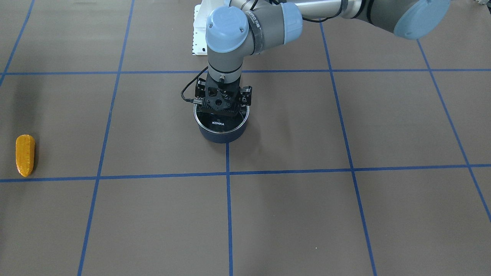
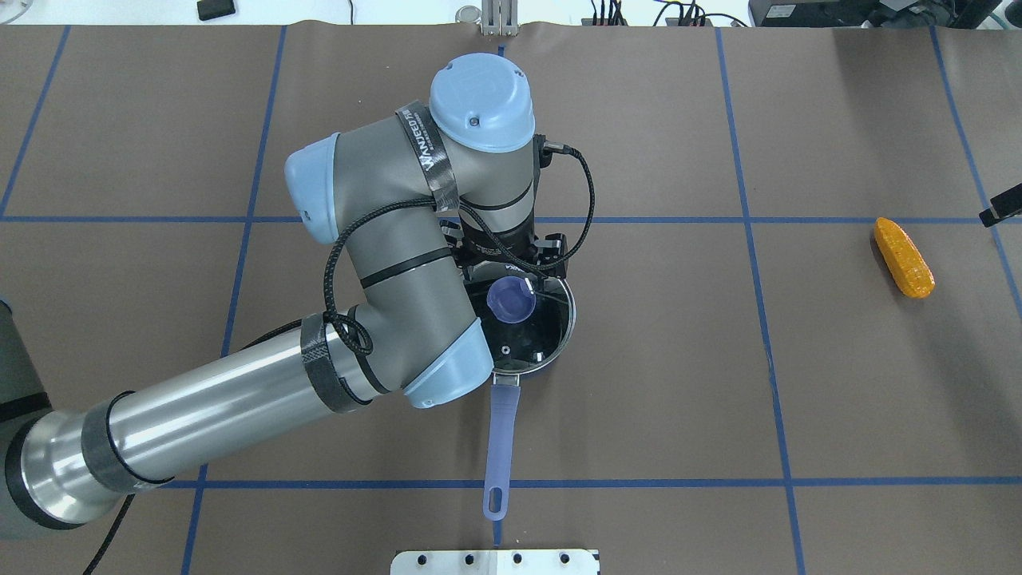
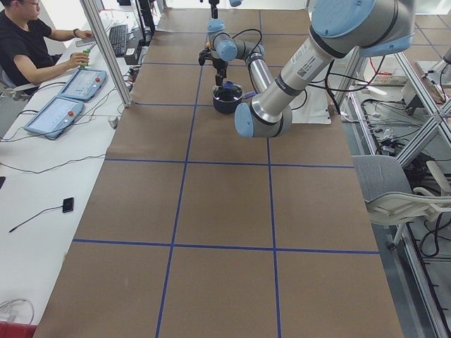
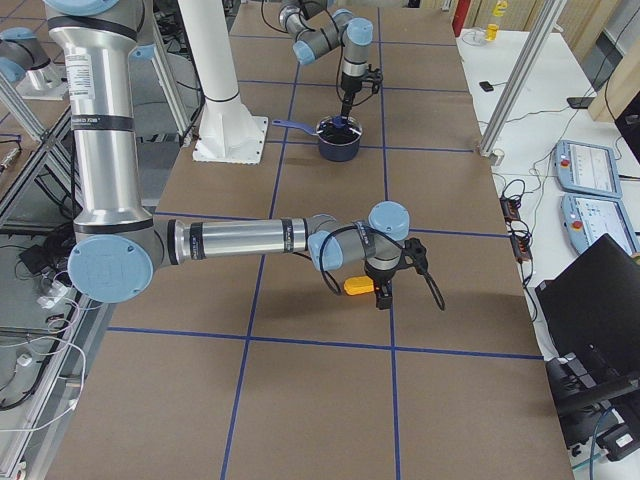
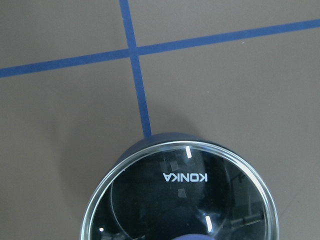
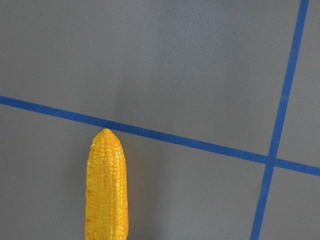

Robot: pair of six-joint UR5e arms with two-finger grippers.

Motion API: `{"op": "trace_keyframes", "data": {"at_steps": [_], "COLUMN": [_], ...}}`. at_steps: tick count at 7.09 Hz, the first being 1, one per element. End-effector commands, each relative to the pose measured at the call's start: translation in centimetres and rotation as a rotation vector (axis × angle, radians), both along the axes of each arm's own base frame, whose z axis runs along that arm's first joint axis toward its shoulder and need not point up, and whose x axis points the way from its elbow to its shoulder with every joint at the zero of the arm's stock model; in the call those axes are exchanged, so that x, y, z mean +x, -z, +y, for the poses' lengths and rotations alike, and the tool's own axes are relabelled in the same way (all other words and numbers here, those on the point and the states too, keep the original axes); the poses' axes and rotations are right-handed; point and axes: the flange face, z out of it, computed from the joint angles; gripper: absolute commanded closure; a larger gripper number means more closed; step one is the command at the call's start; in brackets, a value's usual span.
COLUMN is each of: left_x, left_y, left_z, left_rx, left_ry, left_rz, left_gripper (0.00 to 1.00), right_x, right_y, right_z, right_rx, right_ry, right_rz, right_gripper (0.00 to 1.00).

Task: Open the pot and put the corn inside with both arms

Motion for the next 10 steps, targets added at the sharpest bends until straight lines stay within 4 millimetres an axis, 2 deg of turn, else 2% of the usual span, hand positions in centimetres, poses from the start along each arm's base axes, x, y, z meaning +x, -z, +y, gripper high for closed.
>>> {"op": "trace_keyframes", "data": {"at_steps": [1, 4, 8, 10], "left_x": [0.6, 1.2, 1.0, 1.3], "left_y": [-0.3, -0.4, -0.8, -0.6], "left_z": [0.7, 1.4, 1.6, 2.0], "left_rx": [0.001, 0.0, 0.0, 0.0], "left_ry": [-0.009, -0.02, -0.022, -0.027], "left_rz": [-0.005, -0.008, -0.008, -0.002], "left_gripper": [0.02, 0.04, 0.19, 0.19], "right_x": [0.0, 0.0, -0.2, -0.2], "right_y": [-0.5, -1.7, -1.7, -1.7], "right_z": [0.0, -0.1, -0.1, -0.1], "right_rx": [0.002, 0.014, 0.014, 0.014], "right_ry": [0.001, 0.0, 0.003, 0.003], "right_rz": [-0.002, -0.005, -0.005, -0.005], "right_gripper": [0.0, 0.0, 0.0, 0.0]}}
